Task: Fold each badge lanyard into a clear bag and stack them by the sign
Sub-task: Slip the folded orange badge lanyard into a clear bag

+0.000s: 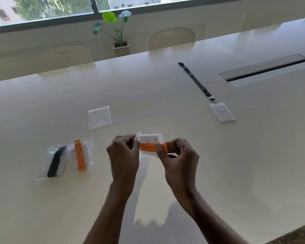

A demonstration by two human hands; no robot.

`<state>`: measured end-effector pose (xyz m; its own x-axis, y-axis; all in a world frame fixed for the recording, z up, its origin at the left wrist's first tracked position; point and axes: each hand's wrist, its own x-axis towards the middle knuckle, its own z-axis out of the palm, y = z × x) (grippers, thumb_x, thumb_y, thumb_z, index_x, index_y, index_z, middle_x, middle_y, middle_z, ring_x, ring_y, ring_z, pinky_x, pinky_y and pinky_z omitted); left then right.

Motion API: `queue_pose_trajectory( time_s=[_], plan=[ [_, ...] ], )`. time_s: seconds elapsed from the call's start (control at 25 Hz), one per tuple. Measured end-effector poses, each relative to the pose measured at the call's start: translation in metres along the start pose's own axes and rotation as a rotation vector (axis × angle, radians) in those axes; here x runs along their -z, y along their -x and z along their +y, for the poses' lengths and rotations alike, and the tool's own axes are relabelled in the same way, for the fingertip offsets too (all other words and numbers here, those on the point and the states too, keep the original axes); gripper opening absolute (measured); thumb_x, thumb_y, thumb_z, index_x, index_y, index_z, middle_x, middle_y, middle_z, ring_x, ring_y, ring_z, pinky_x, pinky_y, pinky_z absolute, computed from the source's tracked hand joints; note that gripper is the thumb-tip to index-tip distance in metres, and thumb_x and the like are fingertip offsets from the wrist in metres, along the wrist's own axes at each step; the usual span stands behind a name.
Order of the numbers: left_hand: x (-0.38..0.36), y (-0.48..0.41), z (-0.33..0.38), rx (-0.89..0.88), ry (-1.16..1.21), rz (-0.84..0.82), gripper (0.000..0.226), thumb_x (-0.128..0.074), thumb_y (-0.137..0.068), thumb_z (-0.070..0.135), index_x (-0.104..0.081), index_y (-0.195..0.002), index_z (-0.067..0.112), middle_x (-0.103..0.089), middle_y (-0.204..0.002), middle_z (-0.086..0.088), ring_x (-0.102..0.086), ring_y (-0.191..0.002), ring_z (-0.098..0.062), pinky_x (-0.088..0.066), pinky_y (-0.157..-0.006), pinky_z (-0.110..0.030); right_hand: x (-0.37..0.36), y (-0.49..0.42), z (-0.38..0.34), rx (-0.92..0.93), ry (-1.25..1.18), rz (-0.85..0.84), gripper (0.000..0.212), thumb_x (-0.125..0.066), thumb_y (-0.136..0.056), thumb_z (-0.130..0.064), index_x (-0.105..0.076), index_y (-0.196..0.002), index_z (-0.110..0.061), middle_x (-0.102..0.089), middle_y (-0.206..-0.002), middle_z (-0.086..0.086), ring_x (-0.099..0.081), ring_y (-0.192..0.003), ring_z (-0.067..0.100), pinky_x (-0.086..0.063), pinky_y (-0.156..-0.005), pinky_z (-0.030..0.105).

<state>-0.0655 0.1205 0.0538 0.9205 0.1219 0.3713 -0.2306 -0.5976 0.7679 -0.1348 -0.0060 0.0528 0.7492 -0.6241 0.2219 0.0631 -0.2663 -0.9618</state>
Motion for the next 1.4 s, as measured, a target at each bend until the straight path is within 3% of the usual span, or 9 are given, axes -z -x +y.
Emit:
queue_pose_trajectory(
  time_s=[0.12, 0.32, 0.44, 0.68, 0.84, 0.96, 1.2, 1.32, 1.4],
  plan=[
    [-0.001, 0.003, 0.006, -0.051, -0.011, -0.007, 0.018, -0.075, -0.095, 0.019, -0.08, -0.11, 0.009, -0.077, -0.099, -0.006, -0.069, -0.078, -0.011, -0.058, -0.074, -0.022, -0.004, 0.004, 0.002, -0.003, -0.001, -0.012, 0.024, -0.085, -0.085, -0.013, -0.065, -0.073, -0.018, -0.066, -0.078, -0.005, -0.067, -0.072, 0.009, -0.058, -0.062, 0.016],
    [-0.002, 0.008, 0.009, -0.146, -0.03, -0.077, 0.016, -0.074, -0.095, 0.019, -0.077, -0.109, 0.013, -0.074, -0.094, 0.001, -0.067, -0.074, -0.008, -0.054, -0.071, -0.014, -0.014, -0.002, 0.006, -0.085, -0.038, 0.032, 0.021, -0.085, -0.086, -0.025, -0.067, -0.075, -0.023, -0.071, -0.075, -0.006, -0.067, -0.066, 0.013, -0.056, -0.062, 0.029],
    [-0.003, 0.01, 0.012, -0.171, 0.026, -0.103, 0.013, -0.076, -0.095, 0.02, -0.076, -0.106, 0.013, -0.074, -0.093, 0.004, -0.068, -0.078, -0.004, -0.05, -0.072, -0.006, -0.019, -0.006, 0.008, -0.096, -0.046, 0.039, 0.021, -0.085, -0.086, -0.031, -0.068, -0.076, -0.023, -0.069, -0.072, -0.006, -0.059, -0.06, 0.011, -0.049, -0.057, 0.024],
    [-0.007, 0.017, 0.023, -0.097, 0.151, -0.081, 0.005, -0.071, -0.097, 0.014, -0.074, -0.101, 0.016, -0.075, -0.09, 0.008, -0.072, -0.081, -0.004, -0.057, -0.074, -0.012, -0.024, -0.002, 0.008, -0.026, -0.003, 0.01, 0.022, -0.086, -0.085, -0.03, -0.065, -0.091, -0.024, -0.07, -0.081, -0.013, -0.063, -0.065, 0.007, -0.052, -0.058, 0.018],
    [-0.008, 0.015, 0.024, -0.01, 0.221, -0.088, 0.007, -0.069, -0.098, 0.014, -0.073, -0.097, 0.02, -0.075, -0.083, 0.013, -0.074, -0.079, -0.006, -0.062, -0.076, -0.026, -0.027, -0.005, 0.015, 0.02, 0.135, 0.007, 0.02, -0.084, -0.086, -0.035, -0.066, -0.085, -0.027, -0.071, -0.08, -0.016, -0.053, -0.057, 0.002, -0.051, -0.058, 0.026],
    [-0.009, 0.015, 0.022, 0.063, 0.273, -0.101, 0.007, -0.07, -0.097, 0.015, -0.073, -0.094, 0.019, -0.076, -0.08, 0.009, -0.075, -0.075, -0.009, -0.064, -0.075, -0.035, -0.026, -0.007, 0.016, 0.043, 0.208, -0.017, 0.014, -0.081, -0.089, -0.038, -0.072, -0.088, -0.027, -0.075, -0.083, -0.017, -0.055, -0.058, -0.002, -0.05, -0.061, 0.025],
    [-0.009, 0.006, 0.025, 0.232, 0.397, -0.02, 0.01, -0.071, -0.096, 0.013, -0.073, -0.087, 0.018, -0.075, -0.075, 0.002, -0.075, -0.071, -0.017, -0.065, -0.074, -0.04, -0.024, -0.004, 0.014, 0.195, 0.378, -0.152, 0.017, -0.066, -0.101, -0.041, -0.079, -0.103, -0.03, -0.072, -0.106, -0.015, -0.061, -0.067, 0.002, -0.049, -0.062, 0.021],
    [-0.007, 0.001, 0.026, 0.325, 0.504, -0.028, 0.011, -0.072, -0.095, 0.012, -0.073, -0.085, 0.017, -0.075, -0.074, -0.004, -0.074, -0.068, -0.022, -0.065, -0.073, -0.042, -0.023, -0.013, 0.009, 0.119, 0.241, -0.146, 0.009, -0.078, -0.093, -0.034, -0.075, -0.1, -0.029, -0.058, -0.109, -0.012, -0.063, -0.083, 0.001, -0.054, -0.066, 0.019],
    [-0.005, 0.0, 0.029, 0.344, 0.558, -0.04, 0.009, -0.072, -0.095, 0.011, -0.073, -0.086, 0.014, -0.073, -0.072, -0.006, -0.071, -0.065, -0.02, -0.064, -0.072, -0.041, -0.023, -0.019, 0.007, 0.014, 0.064, -0.186, 0.008, -0.081, -0.09, -0.024, -0.074, -0.095, -0.025, -0.061, -0.108, -0.009, -0.066, -0.091, 0.003, -0.056, -0.067, 0.017]
  ],
)
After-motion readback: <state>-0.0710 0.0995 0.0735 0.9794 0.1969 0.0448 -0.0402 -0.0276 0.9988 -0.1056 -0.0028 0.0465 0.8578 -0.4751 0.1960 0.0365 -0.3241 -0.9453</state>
